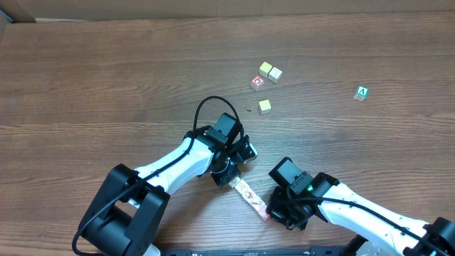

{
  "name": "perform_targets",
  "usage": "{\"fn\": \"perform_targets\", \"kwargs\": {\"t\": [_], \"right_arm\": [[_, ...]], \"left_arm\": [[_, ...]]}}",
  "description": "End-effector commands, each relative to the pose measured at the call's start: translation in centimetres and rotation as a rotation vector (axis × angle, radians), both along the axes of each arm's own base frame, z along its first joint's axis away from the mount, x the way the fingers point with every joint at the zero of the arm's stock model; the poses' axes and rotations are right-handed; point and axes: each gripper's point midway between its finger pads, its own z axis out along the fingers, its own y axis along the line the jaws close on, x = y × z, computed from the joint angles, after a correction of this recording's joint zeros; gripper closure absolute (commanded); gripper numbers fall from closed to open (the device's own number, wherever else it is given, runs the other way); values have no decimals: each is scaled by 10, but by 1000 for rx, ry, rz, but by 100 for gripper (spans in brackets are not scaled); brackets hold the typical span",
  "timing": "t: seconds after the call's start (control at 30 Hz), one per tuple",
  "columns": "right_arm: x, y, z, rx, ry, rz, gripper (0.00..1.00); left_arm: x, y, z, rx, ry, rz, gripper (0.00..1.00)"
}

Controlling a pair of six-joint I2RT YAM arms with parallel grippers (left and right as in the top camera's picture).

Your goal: Flip 5 blocks

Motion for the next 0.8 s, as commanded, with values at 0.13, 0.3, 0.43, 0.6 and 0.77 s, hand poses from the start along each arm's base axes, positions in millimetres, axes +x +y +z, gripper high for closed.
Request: {"fn": "perform_targets", "kwargs": {"t": [0.13,0.3,0.43,0.6,0.77], "right_arm": [[-3,5,1,6,12,-22,96],[-3,5,0,4,15,-28,96],[-3,6,1,4,21,-39,96],[-4,6,1,7,26,-40,96],[-7,8,1,8,30,-32,96]], "left_arm": [[-11,46,-41,231,12,-80,96],[-11,46,-41,231,7,-131,96],[-11,46,-41,230,5,-157,96],[-11,46,-41,232,3,-164,96],[-9,48,-40,242,-4,-163,96]]}}
